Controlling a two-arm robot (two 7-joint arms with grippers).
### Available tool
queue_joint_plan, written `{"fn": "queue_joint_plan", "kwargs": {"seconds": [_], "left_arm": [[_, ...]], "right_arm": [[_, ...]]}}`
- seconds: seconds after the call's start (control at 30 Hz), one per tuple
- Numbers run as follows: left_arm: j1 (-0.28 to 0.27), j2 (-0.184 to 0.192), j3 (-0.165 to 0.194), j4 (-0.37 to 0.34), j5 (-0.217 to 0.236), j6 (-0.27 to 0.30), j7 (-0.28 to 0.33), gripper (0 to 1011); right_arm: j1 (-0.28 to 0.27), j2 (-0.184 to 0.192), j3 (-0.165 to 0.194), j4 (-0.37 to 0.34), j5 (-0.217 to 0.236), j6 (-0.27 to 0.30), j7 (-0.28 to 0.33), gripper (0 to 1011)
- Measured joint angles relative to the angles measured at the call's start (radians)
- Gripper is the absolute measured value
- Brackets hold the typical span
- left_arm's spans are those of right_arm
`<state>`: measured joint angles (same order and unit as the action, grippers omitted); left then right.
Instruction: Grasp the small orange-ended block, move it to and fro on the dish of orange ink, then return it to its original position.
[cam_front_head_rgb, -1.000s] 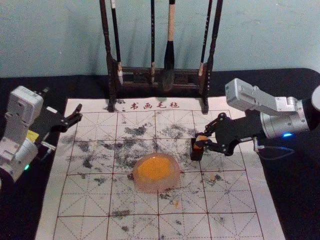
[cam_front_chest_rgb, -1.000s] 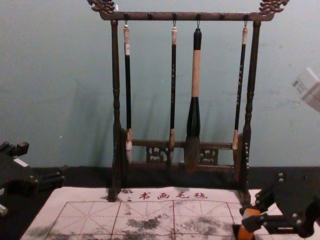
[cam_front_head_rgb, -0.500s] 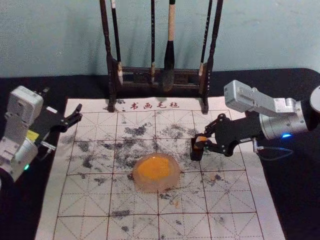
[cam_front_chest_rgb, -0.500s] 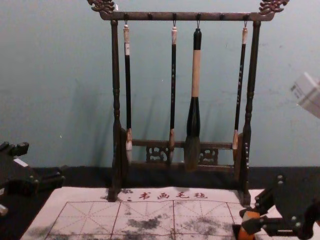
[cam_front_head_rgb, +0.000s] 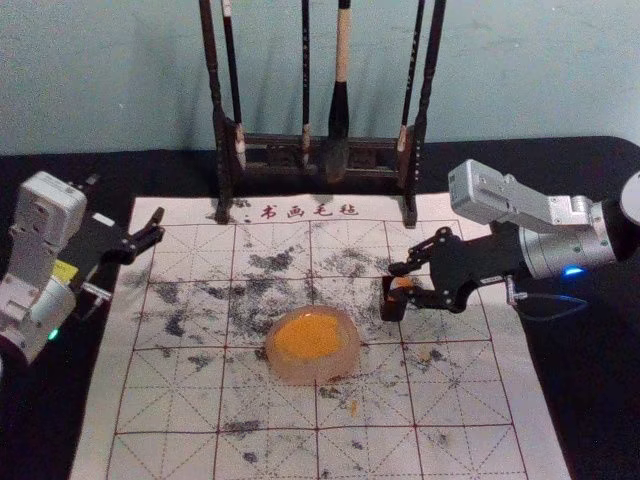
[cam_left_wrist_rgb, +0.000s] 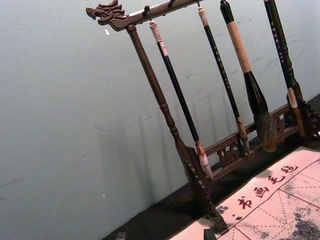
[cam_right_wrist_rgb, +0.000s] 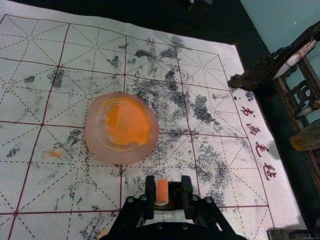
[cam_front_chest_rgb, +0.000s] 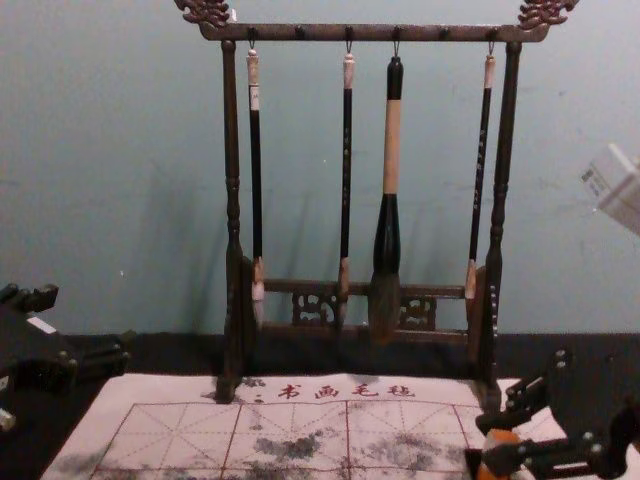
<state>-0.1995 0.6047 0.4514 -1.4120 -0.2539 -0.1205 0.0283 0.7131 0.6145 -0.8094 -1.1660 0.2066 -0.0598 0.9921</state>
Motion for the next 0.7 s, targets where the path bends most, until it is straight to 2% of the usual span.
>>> {"fn": "queue_joint_plan", "kwargs": {"seconds": [0.07, 0.1, 0.5, 0.6, 0.7], "left_arm": [[0.0, 0.0, 0.0, 0.0, 0.0, 0.0, 0.0, 1001], [0.0, 0.0, 0.0, 0.0, 0.0, 0.0, 0.0, 1001], [0.0, 0.0, 0.0, 0.0, 0.0, 0.0, 0.0, 1001], [0.0, 0.0, 0.0, 0.0, 0.0, 0.0, 0.0, 1001], [0.0, 0.0, 0.0, 0.0, 0.0, 0.0, 0.0, 1001]], "right_arm": [[0.0, 0.0, 0.0, 0.0, 0.0, 0.0, 0.0, 334], [0.0, 0.0, 0.0, 0.0, 0.0, 0.0, 0.0, 390], [0.0, 0.0, 0.001, 0.0, 0.001, 0.001, 0.0, 776], [0.0, 0.0, 0.001, 0.0, 0.001, 0.001, 0.0, 830], [0.0, 0.0, 0.001, 0.0, 0.001, 0.001, 0.0, 948]]}}
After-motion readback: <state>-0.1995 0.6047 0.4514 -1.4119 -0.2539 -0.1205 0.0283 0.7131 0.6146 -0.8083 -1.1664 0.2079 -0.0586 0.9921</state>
